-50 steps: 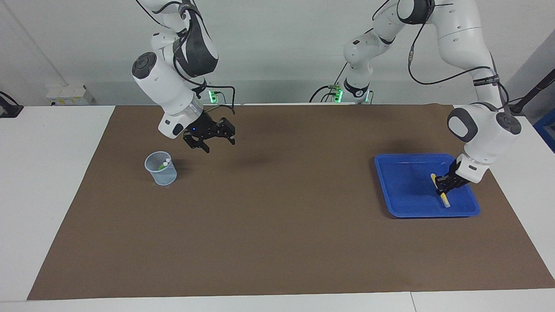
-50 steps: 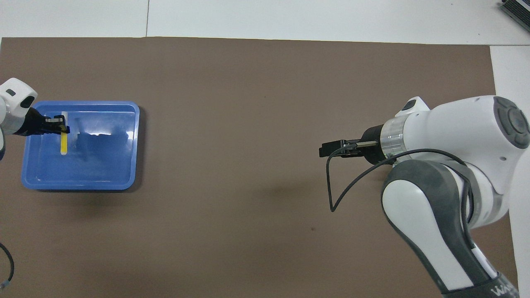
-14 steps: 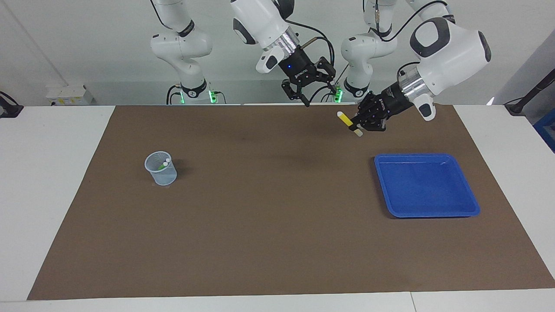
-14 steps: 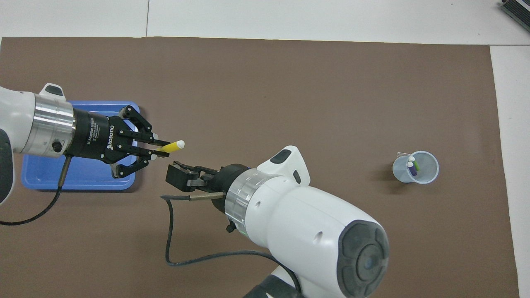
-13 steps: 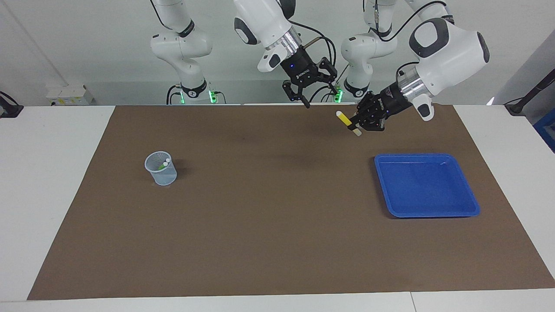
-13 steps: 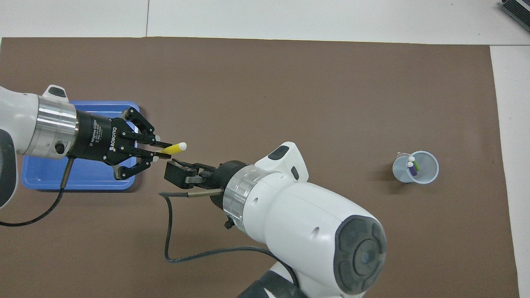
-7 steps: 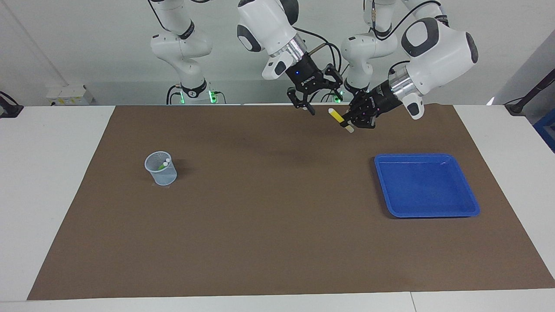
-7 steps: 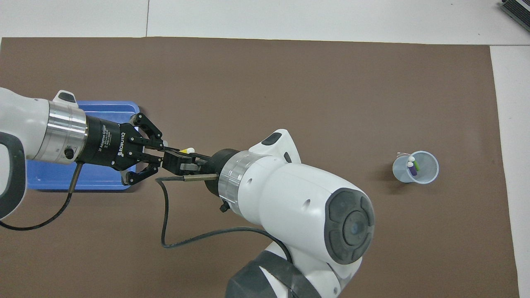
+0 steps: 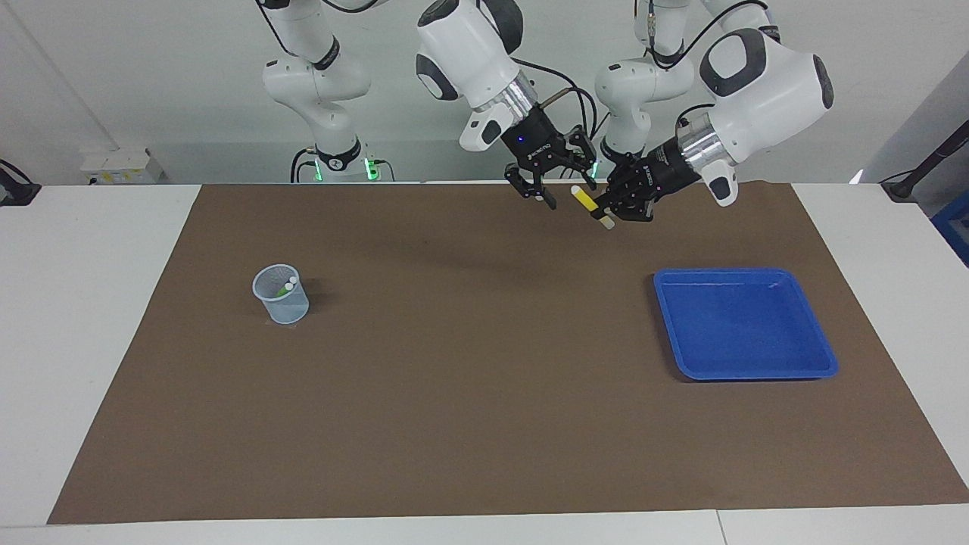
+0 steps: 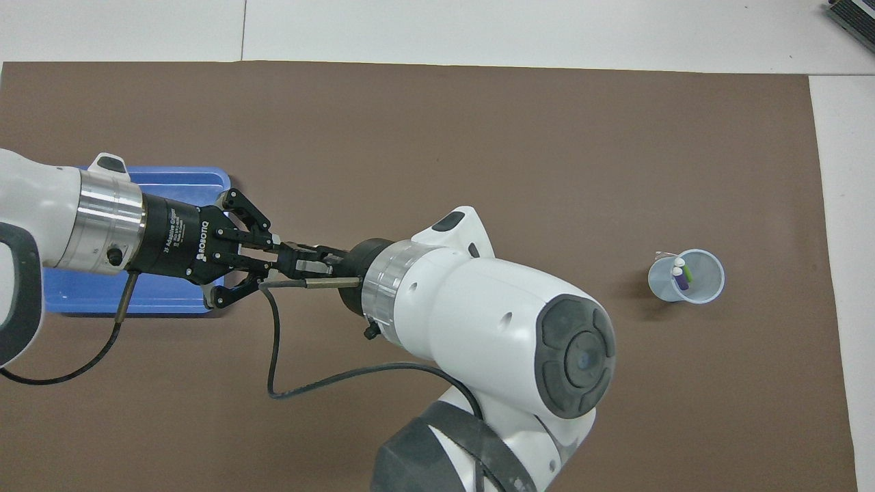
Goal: Transfer and insert pens with both arms
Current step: 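Grasp the yellow pen tip with the right gripper from the left gripper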
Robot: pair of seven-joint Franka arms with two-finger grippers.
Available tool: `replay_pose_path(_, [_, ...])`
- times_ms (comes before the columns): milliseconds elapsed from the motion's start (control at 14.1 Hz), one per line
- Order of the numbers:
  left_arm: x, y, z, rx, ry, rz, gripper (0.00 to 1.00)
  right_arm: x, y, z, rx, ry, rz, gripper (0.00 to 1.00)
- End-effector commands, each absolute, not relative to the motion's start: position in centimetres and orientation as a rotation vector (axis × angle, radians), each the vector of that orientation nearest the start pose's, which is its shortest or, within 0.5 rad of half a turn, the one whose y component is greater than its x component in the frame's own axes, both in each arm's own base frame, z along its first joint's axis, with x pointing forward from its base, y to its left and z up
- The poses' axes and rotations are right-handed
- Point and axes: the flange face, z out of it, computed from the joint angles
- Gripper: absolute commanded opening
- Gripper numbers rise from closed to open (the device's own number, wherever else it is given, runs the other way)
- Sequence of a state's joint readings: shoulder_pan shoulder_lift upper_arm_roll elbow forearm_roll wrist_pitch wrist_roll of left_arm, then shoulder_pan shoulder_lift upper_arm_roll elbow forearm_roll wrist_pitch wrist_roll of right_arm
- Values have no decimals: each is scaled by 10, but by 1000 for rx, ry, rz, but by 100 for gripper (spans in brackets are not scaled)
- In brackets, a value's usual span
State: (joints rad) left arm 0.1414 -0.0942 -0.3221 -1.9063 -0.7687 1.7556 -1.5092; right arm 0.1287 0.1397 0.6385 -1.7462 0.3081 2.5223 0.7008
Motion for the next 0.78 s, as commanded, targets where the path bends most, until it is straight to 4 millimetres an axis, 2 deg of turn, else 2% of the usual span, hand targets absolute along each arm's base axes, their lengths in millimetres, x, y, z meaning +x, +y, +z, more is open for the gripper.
replay_pose_path(0, [503,-162,554,-2474,-2360,1053,0,490,430,578,-2428,180,-346,65])
replay_pose_path(426, [503,-164,556,-2457,-2385,1083,0,490,430,578,-2428,179,-346,53])
replay_pose_path(497, [503,-164,555,-2454,-2384,1085,0,490,430,578,-2429,178,-347,40])
replay_pose_path(638, [503,-164,556,-2455,-2386,1083,0,491,428,578,-2429,181,-349,7])
replay_pose_path(709, [503,-164,556,-2455,-2387,1089,0,490,429,579,-2429,181,-347,0])
